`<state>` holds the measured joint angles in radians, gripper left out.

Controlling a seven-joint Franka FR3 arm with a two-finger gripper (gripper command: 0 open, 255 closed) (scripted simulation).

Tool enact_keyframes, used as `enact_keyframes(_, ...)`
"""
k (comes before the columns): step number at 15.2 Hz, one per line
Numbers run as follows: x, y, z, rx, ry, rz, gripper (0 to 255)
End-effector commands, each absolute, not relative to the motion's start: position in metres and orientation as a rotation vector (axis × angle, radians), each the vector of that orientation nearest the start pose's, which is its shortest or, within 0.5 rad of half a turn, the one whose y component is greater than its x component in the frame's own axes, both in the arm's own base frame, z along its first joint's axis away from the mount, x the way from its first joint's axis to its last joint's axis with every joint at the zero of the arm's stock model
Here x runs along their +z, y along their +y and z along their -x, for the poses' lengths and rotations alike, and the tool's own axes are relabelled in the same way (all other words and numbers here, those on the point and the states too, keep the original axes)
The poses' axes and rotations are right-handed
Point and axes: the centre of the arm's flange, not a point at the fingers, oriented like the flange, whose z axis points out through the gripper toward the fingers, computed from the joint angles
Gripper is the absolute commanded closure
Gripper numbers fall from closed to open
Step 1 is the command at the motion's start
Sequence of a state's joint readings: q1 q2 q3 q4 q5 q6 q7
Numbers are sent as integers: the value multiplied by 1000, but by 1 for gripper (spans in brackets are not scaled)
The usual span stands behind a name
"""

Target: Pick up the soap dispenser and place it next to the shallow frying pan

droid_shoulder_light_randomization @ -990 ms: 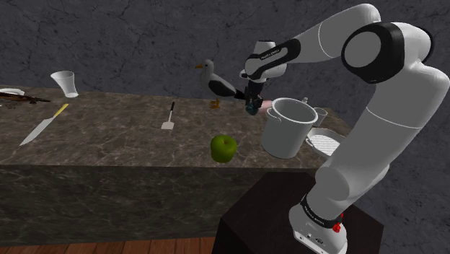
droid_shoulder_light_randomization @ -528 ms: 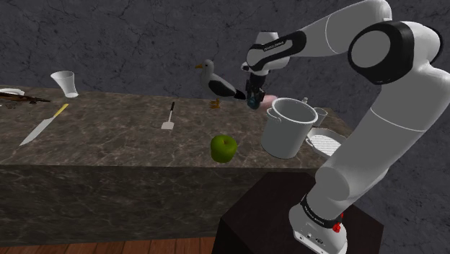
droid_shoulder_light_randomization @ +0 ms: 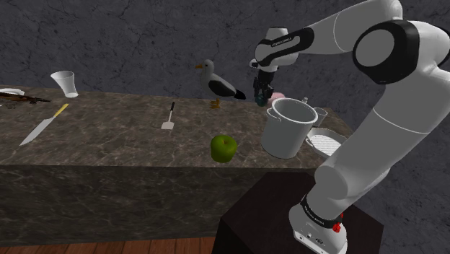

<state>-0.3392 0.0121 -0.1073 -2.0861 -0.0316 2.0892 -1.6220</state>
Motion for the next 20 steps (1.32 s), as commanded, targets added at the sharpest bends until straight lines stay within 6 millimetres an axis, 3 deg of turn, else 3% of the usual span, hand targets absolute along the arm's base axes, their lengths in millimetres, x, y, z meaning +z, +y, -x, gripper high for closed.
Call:
enact_keyframes(1,418,-259,-480,45,-1768,2605,255)
enact_keyframes(20,397,-474,-353,45,-1768,2605,255)
